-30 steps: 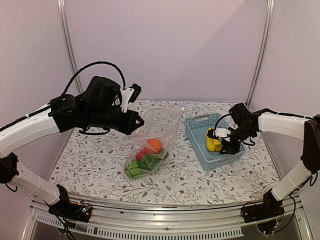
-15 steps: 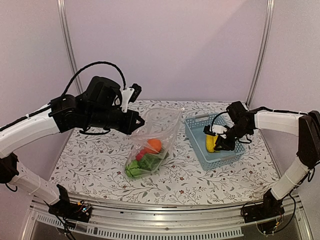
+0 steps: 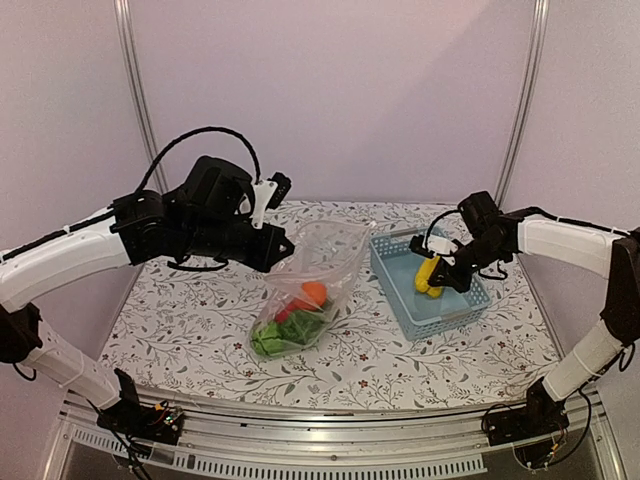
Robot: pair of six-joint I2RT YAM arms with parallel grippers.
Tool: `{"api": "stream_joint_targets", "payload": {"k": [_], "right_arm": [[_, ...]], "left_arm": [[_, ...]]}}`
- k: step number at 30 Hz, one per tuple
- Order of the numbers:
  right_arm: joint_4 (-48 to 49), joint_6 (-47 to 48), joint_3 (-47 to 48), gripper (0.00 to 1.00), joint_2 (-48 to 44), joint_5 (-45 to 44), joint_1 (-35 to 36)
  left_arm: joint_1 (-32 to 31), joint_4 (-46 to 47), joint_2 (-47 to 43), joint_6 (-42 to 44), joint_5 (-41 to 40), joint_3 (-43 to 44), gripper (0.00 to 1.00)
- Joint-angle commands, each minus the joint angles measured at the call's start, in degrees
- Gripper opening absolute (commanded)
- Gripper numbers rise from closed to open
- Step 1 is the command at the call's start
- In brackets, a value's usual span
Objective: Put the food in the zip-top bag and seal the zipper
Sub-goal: Pick up the fake fruit from the bin, then place the fake fruit in the zipper food storage bag.
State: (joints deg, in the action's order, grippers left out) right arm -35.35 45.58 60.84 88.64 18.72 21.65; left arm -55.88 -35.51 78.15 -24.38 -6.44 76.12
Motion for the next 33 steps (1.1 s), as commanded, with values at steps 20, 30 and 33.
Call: {"api": "stream_joint_targets", "payload": {"k": [20,30,33], "right_arm": [[-10.0,-12.6,17.8,0.0,-10.5,20.8,0.2],[-10.2,-15.2,25.6,0.0,-12.6,28.5,0.1],[-7.4,-16.5,25.3,0.0,-14.4,34.0,0.2]], "left_arm": [[-0.8,4.2,1.7,2.6,-1.6,0.8,0.0],[-0.8,4.5,1.5,2.6,-1.9,1.4,0.0],[-0.8,4.9,1.2,2.5,-2.2,1.2,0.0]]}}
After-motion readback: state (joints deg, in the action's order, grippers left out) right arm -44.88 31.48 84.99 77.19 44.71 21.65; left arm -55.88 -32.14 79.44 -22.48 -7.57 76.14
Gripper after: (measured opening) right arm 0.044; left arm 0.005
